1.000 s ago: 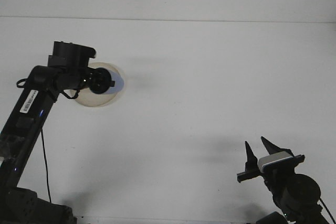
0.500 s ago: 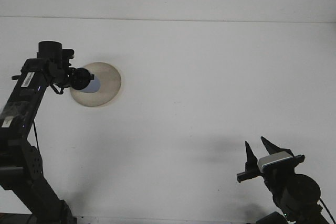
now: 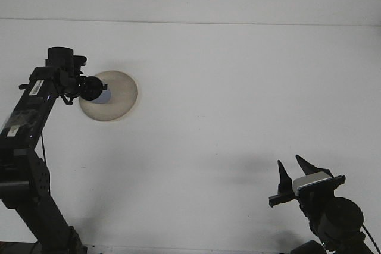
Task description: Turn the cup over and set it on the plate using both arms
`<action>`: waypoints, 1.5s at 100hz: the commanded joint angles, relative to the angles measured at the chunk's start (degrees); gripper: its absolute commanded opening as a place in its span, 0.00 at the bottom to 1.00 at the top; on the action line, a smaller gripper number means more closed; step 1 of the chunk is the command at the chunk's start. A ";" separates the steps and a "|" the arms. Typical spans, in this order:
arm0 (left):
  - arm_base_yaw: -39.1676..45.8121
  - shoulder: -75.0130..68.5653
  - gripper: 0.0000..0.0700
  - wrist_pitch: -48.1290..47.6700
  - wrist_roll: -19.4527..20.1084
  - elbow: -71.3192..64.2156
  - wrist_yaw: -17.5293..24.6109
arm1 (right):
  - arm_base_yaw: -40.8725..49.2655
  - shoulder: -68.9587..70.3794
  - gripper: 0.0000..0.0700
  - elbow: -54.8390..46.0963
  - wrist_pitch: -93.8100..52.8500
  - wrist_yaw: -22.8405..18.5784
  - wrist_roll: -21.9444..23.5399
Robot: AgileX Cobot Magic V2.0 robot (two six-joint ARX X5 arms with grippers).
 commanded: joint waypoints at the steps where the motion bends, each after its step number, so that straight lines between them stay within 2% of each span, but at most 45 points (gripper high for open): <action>1: 0.11 1.77 0.02 0.28 0.74 0.96 -0.28 | 0.15 0.00 0.47 0.28 0.48 0.02 0.96; 28: 0.00 3.65 0.02 0.74 0.74 0.96 -0.28 | 0.15 0.00 0.47 0.28 0.48 0.02 0.98; 34: 0.00 3.65 0.05 0.94 0.76 0.96 -0.24 | 0.15 0.00 0.47 0.28 0.48 0.02 0.96; 38: 0.00 3.65 0.14 0.90 0.74 0.96 -0.22 | 0.15 0.00 0.47 0.28 0.50 0.02 0.96; 47: 0.00 3.65 0.44 1.79 0.96 0.96 1.03 | 0.15 0.00 0.47 0.24 0.50 0.02 0.98; 51: 0.02 3.65 0.51 2.69 1.03 0.96 2.21 | 0.15 0.00 0.47 0.24 0.50 0.02 0.96; 62: 0.00 3.41 0.51 4.35 1.11 1.49 5.25 | 0.15 0.00 0.47 0.24 0.50 0.04 0.98; 74: -0.55 3.34 0.51 4.11 1.14 3.30 5.35 | 0.13 0.00 0.47 0.24 0.50 0.04 0.98; 80: -0.68 3.19 0.55 3.39 1.14 4.44 5.33 | 0.13 0.00 0.47 0.24 0.50 0.04 0.98; 104: -0.68 0.92 0.56 -0.31 1.14 9.73 4.68 | 0.13 0.00 0.47 0.24 0.50 0.04 0.98; 131: -0.31 -10.19 0.56 -1.38 1.99 10.58 4.02 | 0.13 0.00 0.47 0.24 0.55 0.04 0.96; 150: -0.24 -20.04 0.52 -6.38 1.70 10.56 4.11 | 0.13 0.00 0.47 0.24 0.63 0.04 0.98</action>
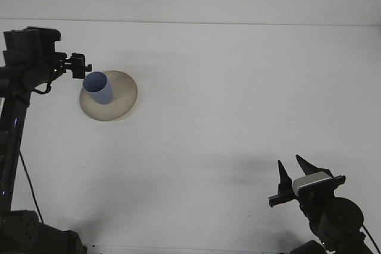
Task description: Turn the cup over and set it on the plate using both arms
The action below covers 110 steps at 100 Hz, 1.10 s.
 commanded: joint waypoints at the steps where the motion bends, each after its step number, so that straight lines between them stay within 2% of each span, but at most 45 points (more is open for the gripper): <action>1: 0.20 -1.68 0.52 -1.62 0.66 1.55 -0.26 | 0.15 0.00 0.47 0.24 0.63 0.04 0.98; 6: 0.20 -3.89 0.44 -2.93 0.59 1.46 0.59 | 0.13 0.00 0.47 0.24 0.70 0.07 0.98; 16: 0.68 -8.37 0.14 -3.93 -1.57 -0.33 5.27 | 0.13 0.00 0.47 0.24 0.79 0.07 1.03; 25: 1.79 -13.27 0.01 -2.91 -1.73 -5.11 7.87 | 0.13 -0.02 0.47 0.24 0.92 0.07 1.88; 31: 2.49 -17.20 0.02 -0.52 -1.70 -10.27 7.85 | 0.15 -0.02 0.46 0.24 0.96 0.04 3.04; 35: 2.84 -20.04 0.02 1.97 -1.70 -14.38 7.85 | 0.15 -0.07 0.40 0.22 1.14 0.07 3.69; 39: 3.13 -23.26 0.02 5.11 -1.70 -19.06 7.82 | 0.15 -0.07 0.28 0.11 1.92 0.07 4.07; 46: 3.63 -29.29 0.02 11.98 -1.75 -27.93 7.61 | 0.15 -0.37 0.00 0.02 3.76 0.13 4.04; 67: 4.09 -47.41 0.02 36.74 -2.27 -55.63 5.99 | 0.15 -2.14 0.00 0.00 9.79 0.09 3.65; 79: 4.09 -56.17 0.02 47.21 -2.40 -68.41 5.75 | 0.13 -4.85 0.00 -0.35 9.49 0.09 1.03; 93: 4.09 -63.39 0.01 49.24 -4.22 -74.53 3.50 | 0.13 -7.26 0.00 -0.70 9.51 0.11 0.70; 110: 4.09 -67.32 0.02 48.50 -8.24 -74.51 3.45 | 0.15 -7.52 0.00 -0.66 9.38 0.09 1.42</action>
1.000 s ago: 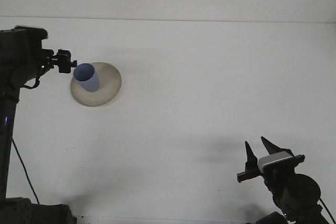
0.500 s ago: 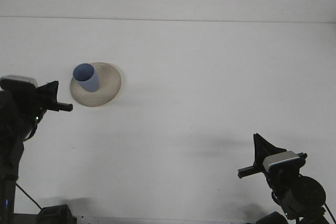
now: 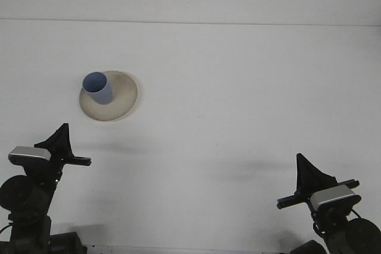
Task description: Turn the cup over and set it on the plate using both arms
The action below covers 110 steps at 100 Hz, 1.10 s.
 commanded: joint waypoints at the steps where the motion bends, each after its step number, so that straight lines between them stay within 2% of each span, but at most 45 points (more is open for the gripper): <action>1: 0.20 -0.98 0.02 0.79 -2.64 0.76 -0.15 | 0.15 -0.13 0.00 0.11 0.37 0.04 0.15; 83: -0.94 -8.15 0.02 0.52 -2.51 0.72 -0.26 | 0.15 -0.13 0.00 0.11 0.57 0.02 0.11; 94: -2.51 -9.60 0.02 -0.39 -2.40 0.20 -3.91 | 0.15 -0.13 0.00 0.11 0.57 0.04 0.13; 104: -5.68 -11.34 0.02 -1.46 0.04 -2.54 -7.82 | 0.15 -0.13 0.00 0.11 0.57 0.04 0.11; 110: -6.97 -12.94 0.02 -1.14 1.01 -5.42 -8.44 | 0.15 -0.13 0.00 0.11 0.57 0.02 0.13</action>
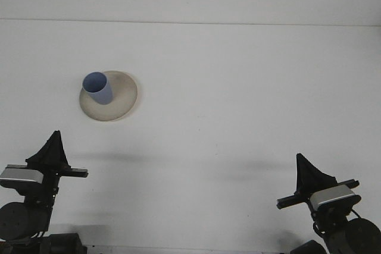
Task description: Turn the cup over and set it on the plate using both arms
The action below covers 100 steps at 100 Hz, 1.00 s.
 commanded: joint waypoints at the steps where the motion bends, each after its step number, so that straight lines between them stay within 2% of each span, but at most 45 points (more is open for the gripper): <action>1: -0.81 -1.11 0.02 0.00 2.14 -3.04 -0.63 | 0.15 -0.13 0.00 0.11 0.55 0.04 0.09; 37: -1.44 -10.95 0.02 6.73 -0.24 -21.03 -0.63 | 0.15 -0.13 0.00 0.11 0.55 0.04 0.11; 47: -1.68 -10.97 0.02 9.79 -1.97 -24.13 -0.70 | 0.15 -0.13 0.00 0.11 0.55 0.02 0.11; 61: -1.75 -10.97 0.02 8.33 -2.47 -24.15 -2.16 | 0.15 -0.13 0.00 0.13 0.55 0.02 0.11; 100: -1.73 -10.95 0.02 8.04 -2.45 -24.15 -1.97 | 0.15 -0.13 0.00 0.13 0.55 0.02 0.09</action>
